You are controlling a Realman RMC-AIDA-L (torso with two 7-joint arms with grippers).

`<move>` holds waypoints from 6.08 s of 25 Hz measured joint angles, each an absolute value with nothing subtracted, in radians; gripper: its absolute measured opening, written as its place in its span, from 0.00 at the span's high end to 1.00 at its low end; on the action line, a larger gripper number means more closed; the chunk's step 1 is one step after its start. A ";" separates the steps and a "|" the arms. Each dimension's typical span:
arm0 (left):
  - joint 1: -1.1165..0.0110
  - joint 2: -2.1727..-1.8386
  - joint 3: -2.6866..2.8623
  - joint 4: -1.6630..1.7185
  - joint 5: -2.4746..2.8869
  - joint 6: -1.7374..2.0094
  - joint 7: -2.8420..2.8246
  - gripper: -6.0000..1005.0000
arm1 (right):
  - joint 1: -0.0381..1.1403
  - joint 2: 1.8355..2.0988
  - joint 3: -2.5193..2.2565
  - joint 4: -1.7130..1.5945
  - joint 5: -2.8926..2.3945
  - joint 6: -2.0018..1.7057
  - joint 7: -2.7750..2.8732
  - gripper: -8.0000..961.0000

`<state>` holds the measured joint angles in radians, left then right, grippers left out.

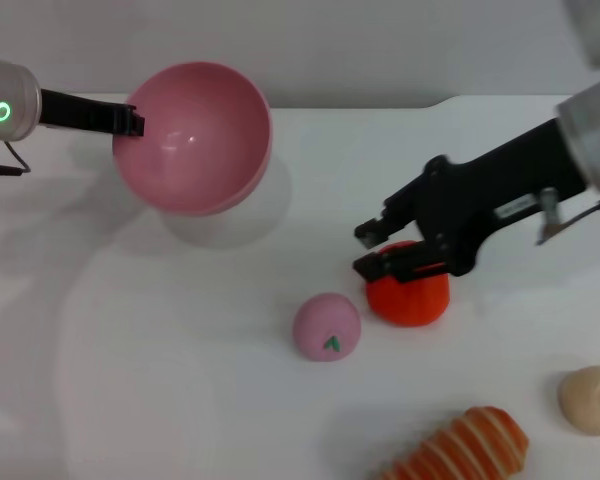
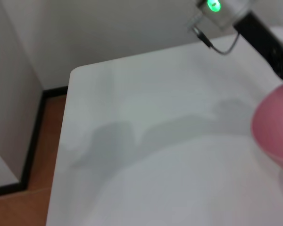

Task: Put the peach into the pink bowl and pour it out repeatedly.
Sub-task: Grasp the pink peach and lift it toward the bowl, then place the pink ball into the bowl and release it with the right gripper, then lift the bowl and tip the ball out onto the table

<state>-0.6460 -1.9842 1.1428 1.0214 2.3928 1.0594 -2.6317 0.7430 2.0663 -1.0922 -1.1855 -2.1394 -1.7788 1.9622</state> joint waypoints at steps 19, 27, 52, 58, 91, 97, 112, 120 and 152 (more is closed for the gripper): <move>-0.645 -1.999 1.150 1.004 2.393 1.091 -2.624 0.95 | 0.789 2.076 -1.355 -0.803 -2.202 -1.320 1.965 0.63; -0.641 -2.017 1.154 1.003 2.401 1.083 -2.622 0.95 | 0.810 2.080 -1.426 -0.700 -2.158 -1.225 1.967 0.63; -0.632 -2.026 1.153 0.994 2.404 1.069 -2.609 0.95 | 0.813 2.079 -1.455 -0.701 -2.132 -1.186 1.971 0.94; -0.631 -2.026 1.148 0.986 2.404 1.068 -2.608 0.95 | 0.740 2.071 -1.436 -0.927 -2.132 -1.290 2.022 0.96; -0.644 -2.059 1.286 1.000 2.261 1.233 -2.516 0.94 | 0.597 2.074 -1.427 -1.204 -1.910 -1.225 2.077 0.88; -0.644 -2.058 1.279 0.997 2.253 1.228 -2.517 0.94 | 0.590 2.073 -1.419 -1.198 -1.909 -1.231 2.081 0.87; -0.640 -2.059 1.284 0.989 2.252 1.212 -2.517 0.94 | 0.576 2.071 -1.386 -1.208 -1.871 -1.231 2.053 0.56; -0.638 -2.059 1.282 0.989 2.252 1.202 -2.513 0.94 | 0.467 2.069 -1.296 -1.219 -1.557 -1.247 1.760 0.48; -0.484 -2.070 1.766 1.005 1.183 0.742 -1.614 0.94 | 0.237 2.070 -0.996 -0.494 -0.252 -1.611 0.654 0.49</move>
